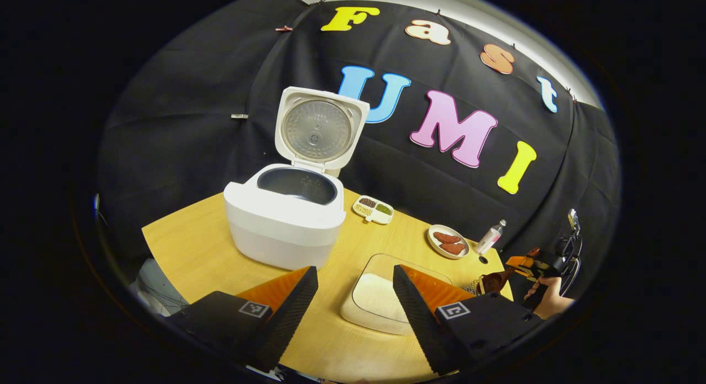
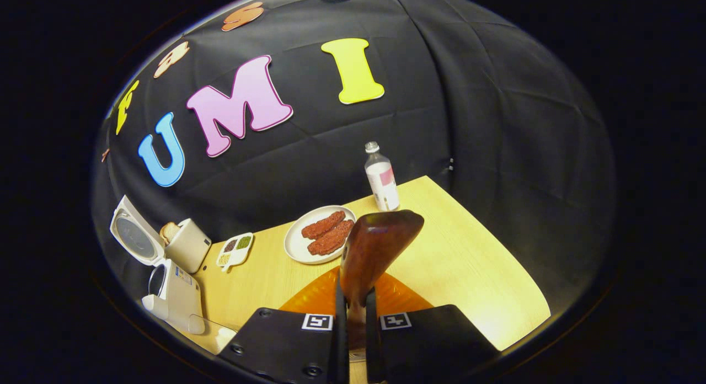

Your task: Close the left gripper, press the button to open the rice cooker; take a wooden spoon from the chopstick holder with the right hand, scoop a spoonful of rice and pour it into the rice cooker, then put the wooden spoon back into the chopstick holder.

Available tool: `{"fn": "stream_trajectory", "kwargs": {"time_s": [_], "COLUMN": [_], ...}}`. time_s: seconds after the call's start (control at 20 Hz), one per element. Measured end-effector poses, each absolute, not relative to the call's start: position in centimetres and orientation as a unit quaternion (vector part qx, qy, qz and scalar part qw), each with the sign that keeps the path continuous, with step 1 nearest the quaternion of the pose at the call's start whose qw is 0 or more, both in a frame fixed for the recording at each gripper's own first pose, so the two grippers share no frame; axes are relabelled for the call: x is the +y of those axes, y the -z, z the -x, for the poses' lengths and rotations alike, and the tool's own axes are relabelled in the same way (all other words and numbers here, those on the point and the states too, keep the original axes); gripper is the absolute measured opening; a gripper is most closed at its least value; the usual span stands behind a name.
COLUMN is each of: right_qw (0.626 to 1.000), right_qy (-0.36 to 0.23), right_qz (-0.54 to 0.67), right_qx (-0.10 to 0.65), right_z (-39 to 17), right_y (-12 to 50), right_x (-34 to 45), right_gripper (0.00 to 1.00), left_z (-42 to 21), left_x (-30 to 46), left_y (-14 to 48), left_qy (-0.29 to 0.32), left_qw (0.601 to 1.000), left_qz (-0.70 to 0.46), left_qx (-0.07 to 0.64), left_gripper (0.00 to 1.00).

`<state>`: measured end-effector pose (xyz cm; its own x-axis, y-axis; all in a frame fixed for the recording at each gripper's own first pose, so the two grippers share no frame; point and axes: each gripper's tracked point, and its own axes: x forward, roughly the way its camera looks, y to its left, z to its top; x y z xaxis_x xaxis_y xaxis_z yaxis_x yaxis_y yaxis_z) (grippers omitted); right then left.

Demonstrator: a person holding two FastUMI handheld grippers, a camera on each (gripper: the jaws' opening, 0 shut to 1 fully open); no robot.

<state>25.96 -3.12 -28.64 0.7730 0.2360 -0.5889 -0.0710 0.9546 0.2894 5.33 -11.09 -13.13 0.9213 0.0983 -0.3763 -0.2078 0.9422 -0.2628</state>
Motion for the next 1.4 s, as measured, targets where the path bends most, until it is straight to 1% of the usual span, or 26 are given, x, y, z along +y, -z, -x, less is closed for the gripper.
{"fn": "stream_trajectory", "kwargs": {"time_s": [0.05,0.1,0.25,0.35,0.45,0.5,0.55,0.6,0.65,0.7,0.8,1.0,1.25,1.4], "right_qw": [0.931,0.928,0.927,0.919,0.919,0.921,0.922,0.922,0.921,0.922,0.926,0.939,0.947,0.950], "right_qy": [-0.088,-0.091,-0.083,-0.072,-0.063,-0.061,-0.059,-0.057,-0.058,-0.055,-0.047,-0.021,0.006,0.012], "right_qz": [-0.127,-0.128,-0.125,-0.133,-0.137,-0.130,-0.124,-0.122,-0.122,-0.118,-0.103,-0.086,-0.065,-0.076], "right_qx": [0.331,0.336,0.344,0.365,0.363,0.363,0.363,0.364,0.365,0.365,0.359,0.332,0.315,0.304], "right_z": [-25.8,-25.6,-25.3,-24.3,-24.1,-23.9,-23.7,-23.2,-22.8,-22.3,-21.5,-18.2,-13.6,-11.4], "right_y": [29.1,29.7,30.8,31.7,30.9,31.0,30.9,30.5,30.3,30.0,29.2,26.6,23.8,21.9], "right_x": [-2.8,-2.4,-2.6,-2.8,-3.5,-4.0,-4.3,-4.5,-4.5,-4.9,-5.7,-7.7,-10.2,-10.0], "right_gripper": [0.12,0.16,0.17,0.19,0.22,0.32,0.51,0.53,0.58,0.73,1.00,0.99,0.99,0.99], "left_z": [-5.0,-4.7,-4.1,-4.0,-4.1,-4.3,-4.5,-4.6,-4.8,-5.0,-5.6,-8.2,-12.3,-15.0], "left_x": [-11.1,-11.1,-10.6,-9.6,-7.8,-6.7,-5.6,-4.4,-3.3,-2.1,0.0,3.3,6.8,10.2], "left_y": [13.5,13.6,13.7,13.1,12.0,11.3,10.7,9.9,9.2,8.4,6.3,0.5,-6.2,-9.6], "left_qy": [-0.081,-0.083,-0.092,-0.100,-0.110,-0.115,-0.121,-0.126,-0.135,-0.144,-0.153,-0.149,-0.137,-0.163], "left_qw": [0.968,0.967,0.965,0.966,0.969,0.970,0.971,0.972,0.973,0.973,0.974,0.980,0.987,0.986], "left_qz": [0.149,0.149,0.148,0.139,0.125,0.121,0.117,0.113,0.107,0.100,0.088,0.067,0.051,0.009], "left_qx": [0.187,0.191,0.195,0.192,0.181,0.175,0.168,0.161,0.156,0.151,0.143,0.110,0.061,0.038], "left_gripper": [0.95,0.95,0.95,0.95,0.95,0.95,0.95,0.95,0.95,0.95,0.95,0.95,0.95,0.95]}}
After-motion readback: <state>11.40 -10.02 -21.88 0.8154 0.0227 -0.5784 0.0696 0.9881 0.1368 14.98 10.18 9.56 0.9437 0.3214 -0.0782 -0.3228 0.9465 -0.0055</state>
